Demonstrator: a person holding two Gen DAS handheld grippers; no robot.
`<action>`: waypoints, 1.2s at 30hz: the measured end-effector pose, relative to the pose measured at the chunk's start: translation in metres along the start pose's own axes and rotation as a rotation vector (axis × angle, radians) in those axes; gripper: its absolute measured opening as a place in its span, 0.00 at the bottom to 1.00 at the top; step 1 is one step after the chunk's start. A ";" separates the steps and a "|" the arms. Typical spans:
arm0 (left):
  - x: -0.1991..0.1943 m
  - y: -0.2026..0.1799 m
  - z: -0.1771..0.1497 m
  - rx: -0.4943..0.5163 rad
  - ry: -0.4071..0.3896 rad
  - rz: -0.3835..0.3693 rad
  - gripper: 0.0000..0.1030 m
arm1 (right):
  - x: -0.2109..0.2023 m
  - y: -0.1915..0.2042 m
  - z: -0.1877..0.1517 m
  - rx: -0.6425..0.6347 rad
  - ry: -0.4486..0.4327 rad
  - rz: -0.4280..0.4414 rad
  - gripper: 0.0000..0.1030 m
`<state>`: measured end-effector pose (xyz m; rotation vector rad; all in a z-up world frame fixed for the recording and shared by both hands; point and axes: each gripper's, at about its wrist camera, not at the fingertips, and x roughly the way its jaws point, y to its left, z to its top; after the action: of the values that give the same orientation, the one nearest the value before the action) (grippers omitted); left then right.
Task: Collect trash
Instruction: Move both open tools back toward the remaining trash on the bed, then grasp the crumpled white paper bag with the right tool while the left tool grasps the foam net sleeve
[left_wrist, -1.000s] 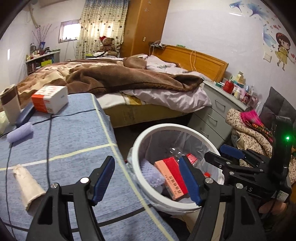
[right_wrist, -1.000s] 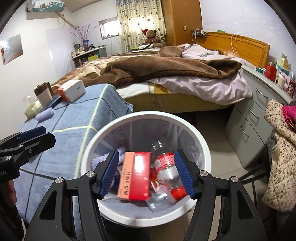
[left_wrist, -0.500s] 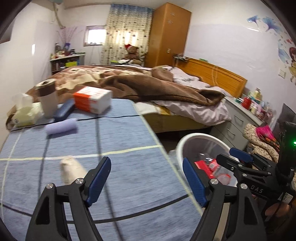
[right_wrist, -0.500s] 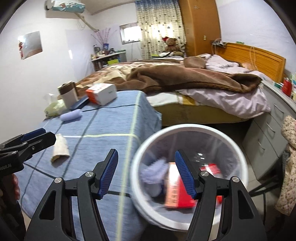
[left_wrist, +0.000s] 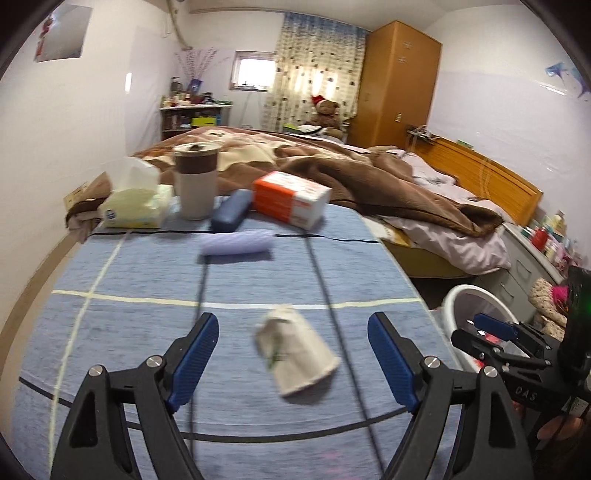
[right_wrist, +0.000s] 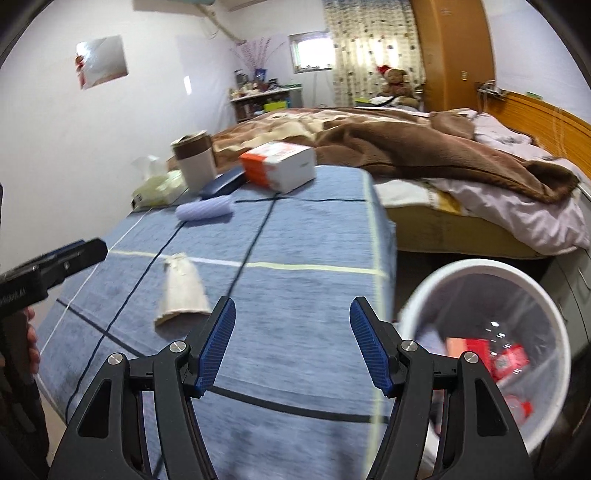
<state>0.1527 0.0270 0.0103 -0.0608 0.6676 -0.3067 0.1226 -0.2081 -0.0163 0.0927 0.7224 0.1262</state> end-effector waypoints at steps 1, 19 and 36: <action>0.001 0.007 0.001 -0.009 -0.001 0.010 0.82 | 0.004 0.005 0.001 -0.010 0.007 0.010 0.64; 0.050 0.081 0.030 -0.023 0.046 0.046 0.82 | 0.092 0.093 0.013 -0.159 0.182 0.165 0.64; 0.142 0.078 0.070 0.149 0.109 -0.009 0.82 | 0.112 0.086 0.013 -0.129 0.236 0.182 0.29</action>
<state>0.3214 0.0562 -0.0315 0.0954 0.7513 -0.3695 0.2077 -0.1071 -0.0684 0.0200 0.9392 0.3618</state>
